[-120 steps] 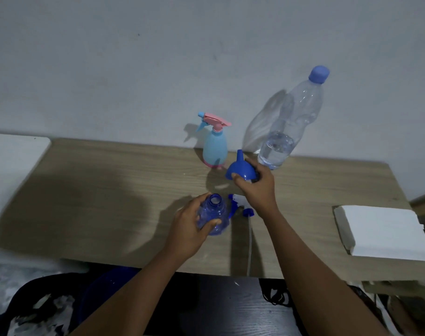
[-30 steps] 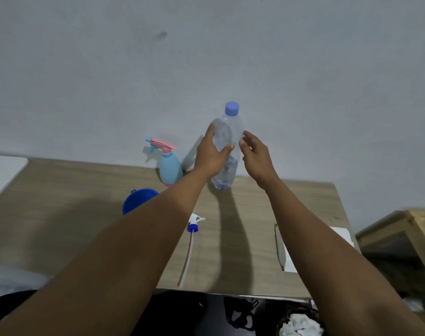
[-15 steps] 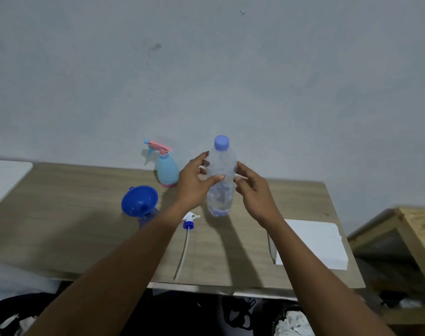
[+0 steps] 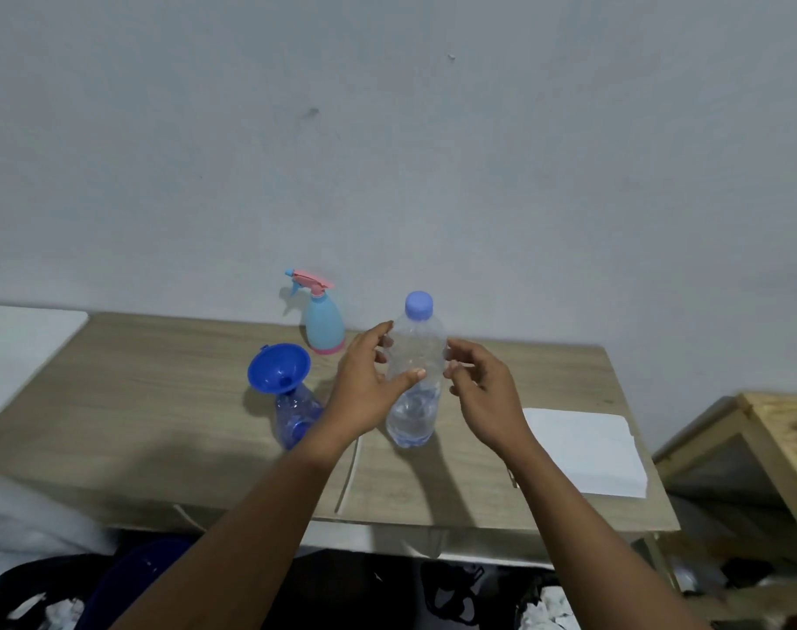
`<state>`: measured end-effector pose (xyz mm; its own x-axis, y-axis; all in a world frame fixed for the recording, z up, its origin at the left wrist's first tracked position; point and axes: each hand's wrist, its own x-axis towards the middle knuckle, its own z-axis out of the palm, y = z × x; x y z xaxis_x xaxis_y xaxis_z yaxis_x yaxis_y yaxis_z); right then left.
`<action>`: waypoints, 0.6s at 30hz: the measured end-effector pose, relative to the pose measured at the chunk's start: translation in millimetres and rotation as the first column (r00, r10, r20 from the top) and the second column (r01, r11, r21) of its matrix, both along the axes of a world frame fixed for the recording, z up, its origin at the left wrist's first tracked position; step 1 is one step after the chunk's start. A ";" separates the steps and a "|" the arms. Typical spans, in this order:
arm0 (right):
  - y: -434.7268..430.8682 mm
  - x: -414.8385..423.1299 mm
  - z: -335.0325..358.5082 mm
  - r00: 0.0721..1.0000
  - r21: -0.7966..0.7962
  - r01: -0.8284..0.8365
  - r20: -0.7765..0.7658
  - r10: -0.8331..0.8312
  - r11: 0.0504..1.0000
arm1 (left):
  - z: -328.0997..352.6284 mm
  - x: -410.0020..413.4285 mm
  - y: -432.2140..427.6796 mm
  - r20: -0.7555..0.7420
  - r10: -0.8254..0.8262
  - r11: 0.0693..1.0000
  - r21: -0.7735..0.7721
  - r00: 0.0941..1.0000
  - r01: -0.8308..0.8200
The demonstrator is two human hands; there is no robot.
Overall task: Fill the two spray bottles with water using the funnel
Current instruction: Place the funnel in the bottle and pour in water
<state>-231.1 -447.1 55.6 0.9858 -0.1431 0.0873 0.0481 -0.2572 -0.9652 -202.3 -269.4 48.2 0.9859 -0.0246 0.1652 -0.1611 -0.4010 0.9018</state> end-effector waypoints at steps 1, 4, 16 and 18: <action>-0.1 2.4 6.3 0.999 -0.019 0.040 0.025 -0.040 0.999 | 2.3 0.0 -1.1 0.006 0.005 1.000 0.018 1.000 -0.005; 6.0 12.7 36.3 0.986 -0.056 0.103 0.137 -0.094 0.993 | 17.6 2.2 -6.6 0.023 0.012 1.000 -0.006 1.000 -0.012; 31.4 37.2 66.2 0.964 -0.271 0.057 0.266 0.018 0.961 | 29.8 4.5 -12.0 -0.016 0.004 1.000 -0.005 1.000 -0.004; 25.6 37.1 67.8 0.960 -0.296 -0.005 0.266 0.088 0.955 | 29.1 5.0 -11.7 -0.014 -0.002 1.000 -0.006 1.000 0.002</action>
